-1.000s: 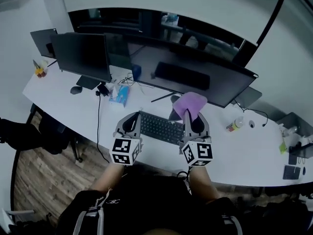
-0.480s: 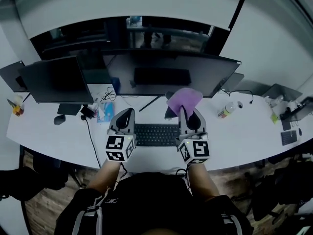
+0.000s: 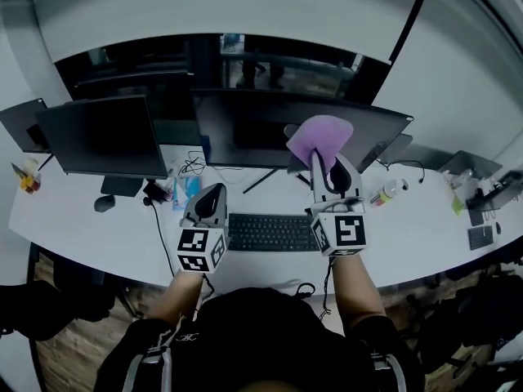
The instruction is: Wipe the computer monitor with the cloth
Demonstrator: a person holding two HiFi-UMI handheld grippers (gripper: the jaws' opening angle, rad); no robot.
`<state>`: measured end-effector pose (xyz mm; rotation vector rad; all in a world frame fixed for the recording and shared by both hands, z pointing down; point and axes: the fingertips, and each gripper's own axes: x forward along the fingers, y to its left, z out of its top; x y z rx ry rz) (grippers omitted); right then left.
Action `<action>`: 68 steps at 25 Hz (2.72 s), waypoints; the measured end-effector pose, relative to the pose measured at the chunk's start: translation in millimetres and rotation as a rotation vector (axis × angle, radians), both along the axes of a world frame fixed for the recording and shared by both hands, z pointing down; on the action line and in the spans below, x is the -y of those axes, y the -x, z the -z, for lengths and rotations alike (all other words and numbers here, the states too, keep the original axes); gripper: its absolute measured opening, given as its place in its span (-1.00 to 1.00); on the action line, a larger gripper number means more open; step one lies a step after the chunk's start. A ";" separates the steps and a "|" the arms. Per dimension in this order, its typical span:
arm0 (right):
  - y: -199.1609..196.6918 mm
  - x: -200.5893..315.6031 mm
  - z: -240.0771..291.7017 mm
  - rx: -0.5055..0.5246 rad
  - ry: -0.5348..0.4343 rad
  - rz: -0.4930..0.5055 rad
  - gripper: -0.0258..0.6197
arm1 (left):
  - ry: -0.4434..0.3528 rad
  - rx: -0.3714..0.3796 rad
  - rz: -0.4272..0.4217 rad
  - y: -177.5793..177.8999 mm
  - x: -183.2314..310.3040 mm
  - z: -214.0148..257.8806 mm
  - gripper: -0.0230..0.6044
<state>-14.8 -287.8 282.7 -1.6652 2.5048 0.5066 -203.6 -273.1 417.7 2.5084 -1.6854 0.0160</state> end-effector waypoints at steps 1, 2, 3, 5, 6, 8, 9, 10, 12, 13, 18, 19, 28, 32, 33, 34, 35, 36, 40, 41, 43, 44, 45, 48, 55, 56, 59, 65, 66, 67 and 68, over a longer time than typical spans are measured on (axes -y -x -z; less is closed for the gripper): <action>6.8 2.2 8.4 -0.023 -0.018 0.008 -0.63 | 0.004 -0.004 0.009 5.6 -1.2 -1.4 -0.88; 14.7 4.0 16.6 -0.048 -0.039 0.019 -0.63 | 0.008 -0.006 0.015 11.0 -2.6 -3.2 -0.88; 23.4 6.0 24.3 -0.076 -0.061 0.032 -0.63 | 0.012 -0.006 0.020 16.1 -3.8 -4.8 -0.88; 41.6 12.5 37.0 -0.129 -0.097 0.060 -0.63 | 0.014 -0.005 0.031 26.2 -5.6 -6.7 -0.88; 50.2 16.6 41.4 -0.149 -0.107 0.070 -0.63 | 0.015 -0.005 0.040 31.3 -6.6 -7.3 -0.88; 68.2 23.4 48.0 -0.181 -0.120 0.088 -0.63 | 0.016 -0.004 0.062 41.9 -9.3 -8.4 -0.88; 78.1 25.3 51.8 -0.188 -0.127 0.099 -0.63 | 0.017 -0.003 0.072 47.3 -10.7 -8.6 -0.88; 88.2 26.7 56.1 -0.188 -0.135 0.112 -0.63 | 0.017 -0.003 0.081 52.4 -12.0 -8.4 -0.88; 107.4 30.4 61.8 -0.198 -0.142 0.134 -0.63 | 0.014 -0.003 0.098 61.9 -14.5 -7.6 -0.88; 116.9 32.3 63.1 -0.211 -0.144 0.143 -0.63 | 0.014 -0.002 0.108 67.1 -16.2 -7.6 -0.88; 166.9 36.0 72.8 -0.257 -0.182 0.202 -0.63 | 0.024 -0.010 0.173 101.7 -27.1 -13.1 -0.88; 176.6 36.2 74.8 -0.267 -0.191 0.214 -0.63 | 0.025 -0.011 0.185 108.8 -29.5 -14.4 -0.88; 253.8 57.4 76.5 -0.410 -0.189 0.260 -0.63 | 0.028 -0.027 0.240 152.6 -44.4 -19.5 -0.88; 273.3 80.4 62.4 -0.484 -0.160 0.211 -0.63 | 0.030 -0.034 0.248 167.5 -46.2 -23.1 -0.88; 276.3 86.2 56.8 -0.509 -0.147 0.200 -0.63 | 0.031 -0.035 0.248 170.0 -46.3 -24.1 -0.88; 278.5 91.9 50.8 -0.537 -0.132 0.190 -0.63 | 0.032 -0.036 0.247 171.9 -46.3 -25.2 -0.88; 279.7 97.6 44.9 -0.567 -0.116 0.177 -0.63 | 0.033 -0.037 0.244 173.3 -46.3 -26.1 -0.88; 280.2 103.2 39.4 -0.596 -0.099 0.163 -0.63 | 0.034 -0.038 0.240 174.3 -46.2 -26.7 -0.88; 280.2 122.9 24.1 -0.676 -0.043 0.116 -0.63 | 0.033 -0.033 0.221 176.6 -44.0 -24.5 -0.88; 279.1 126.9 22.5 -0.687 -0.038 0.105 -0.63 | 0.031 -0.033 0.216 176.2 -43.0 -23.7 -0.88; 275.6 133.2 21.4 -0.696 -0.025 0.090 -0.63 | 0.029 -0.032 0.209 174.5 -41.7 -22.9 -0.88; 274.2 136.0 21.2 -0.697 -0.016 0.087 -0.63 | 0.029 -0.031 0.206 173.8 -41.3 -22.8 -0.88; 273.3 138.8 21.1 -0.698 -0.004 0.085 -0.63 | 0.029 -0.030 0.205 173.4 -41.0 -23.0 -0.88; 271.4 146.6 20.8 -0.709 0.033 0.081 -0.63 | 0.030 -0.031 0.203 172.6 -40.3 -23.7 -0.88; 265.9 159.6 19.3 -0.703 0.169 0.124 -0.63 | 0.041 -0.028 0.212 171.7 -42.1 -25.9 -0.88; 265.6 161.0 19.0 -0.700 0.204 0.140 -0.63 | 0.042 -0.027 0.214 171.7 -42.8 -26.1 -0.88; 264.8 165.9 18.3 -0.716 0.325 0.204 -0.63 | 0.042 -0.024 0.220 170.3 -44.6 -25.7 -0.88; 259.0 166.9 17.7 -0.784 0.490 0.344 -0.63 | 0.047 -0.021 0.227 165.3 -53.7 -28.6 -0.88; 258.5 166.2 17.2 -0.789 0.516 0.376 -0.63 | 0.051 -0.020 0.233 165.6 -56.0 -29.6 -0.88; 257.1 166.6 17.5 -0.793 0.542 0.407 -0.63 | 0.054 -0.019 0.237 165.5 -56.6 -29.9 -0.88; 254.4 167.3 18.2 -0.799 0.563 0.435 -0.63 | 0.055 -0.017 0.239 164.5 -56.1 -29.6 -0.88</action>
